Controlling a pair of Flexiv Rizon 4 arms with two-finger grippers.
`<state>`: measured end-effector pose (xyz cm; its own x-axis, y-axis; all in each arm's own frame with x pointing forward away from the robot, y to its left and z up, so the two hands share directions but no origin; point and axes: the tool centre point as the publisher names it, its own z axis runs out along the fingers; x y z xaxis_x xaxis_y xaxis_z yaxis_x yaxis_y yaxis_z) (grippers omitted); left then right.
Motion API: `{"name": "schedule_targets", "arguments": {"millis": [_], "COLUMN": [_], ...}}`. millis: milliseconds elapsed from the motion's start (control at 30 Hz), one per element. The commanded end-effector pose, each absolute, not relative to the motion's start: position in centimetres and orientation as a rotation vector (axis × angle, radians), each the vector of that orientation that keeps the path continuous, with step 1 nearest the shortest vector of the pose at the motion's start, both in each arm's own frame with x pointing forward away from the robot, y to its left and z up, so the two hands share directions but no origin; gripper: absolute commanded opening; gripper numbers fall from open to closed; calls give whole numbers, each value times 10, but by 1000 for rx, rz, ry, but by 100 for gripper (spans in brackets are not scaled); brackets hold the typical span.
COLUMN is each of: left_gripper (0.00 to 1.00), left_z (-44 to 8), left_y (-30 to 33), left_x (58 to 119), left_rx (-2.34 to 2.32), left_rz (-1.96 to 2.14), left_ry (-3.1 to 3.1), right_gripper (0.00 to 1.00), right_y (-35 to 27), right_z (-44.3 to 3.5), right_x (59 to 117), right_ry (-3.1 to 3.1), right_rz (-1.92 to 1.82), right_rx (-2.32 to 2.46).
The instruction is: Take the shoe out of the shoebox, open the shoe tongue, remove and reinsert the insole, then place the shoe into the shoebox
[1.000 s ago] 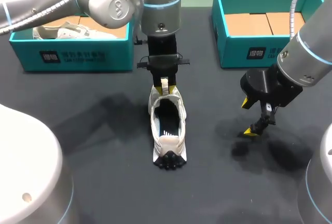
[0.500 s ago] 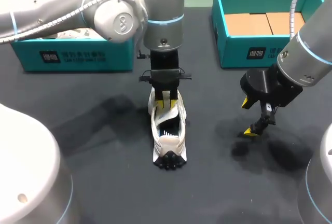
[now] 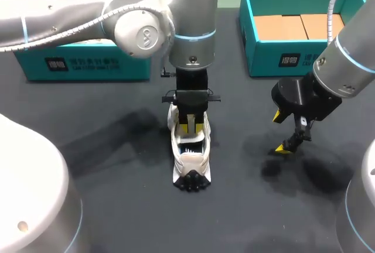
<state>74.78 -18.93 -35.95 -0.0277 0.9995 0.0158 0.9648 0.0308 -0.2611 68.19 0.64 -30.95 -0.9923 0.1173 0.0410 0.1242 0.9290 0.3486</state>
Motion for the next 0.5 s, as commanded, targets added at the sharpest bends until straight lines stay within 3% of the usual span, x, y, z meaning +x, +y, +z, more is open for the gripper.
{"name": "schedule_targets", "arguments": {"millis": [33, 500], "left_gripper": [23, 25], "left_z": [-344, -351], "left_y": [-191, -185], "left_x": [750, 730], "left_rx": [-2065, -2029], "left_rz": [265, 267], "left_ry": [-2123, -2123], "right_gripper": [100, 100], "right_y": [7, 7], "right_z": [-310, -310], "right_x": [681, 681], "right_ry": [-3069, -3069], "right_rz": [-556, -556], "right_rx": [-194, -194]}}
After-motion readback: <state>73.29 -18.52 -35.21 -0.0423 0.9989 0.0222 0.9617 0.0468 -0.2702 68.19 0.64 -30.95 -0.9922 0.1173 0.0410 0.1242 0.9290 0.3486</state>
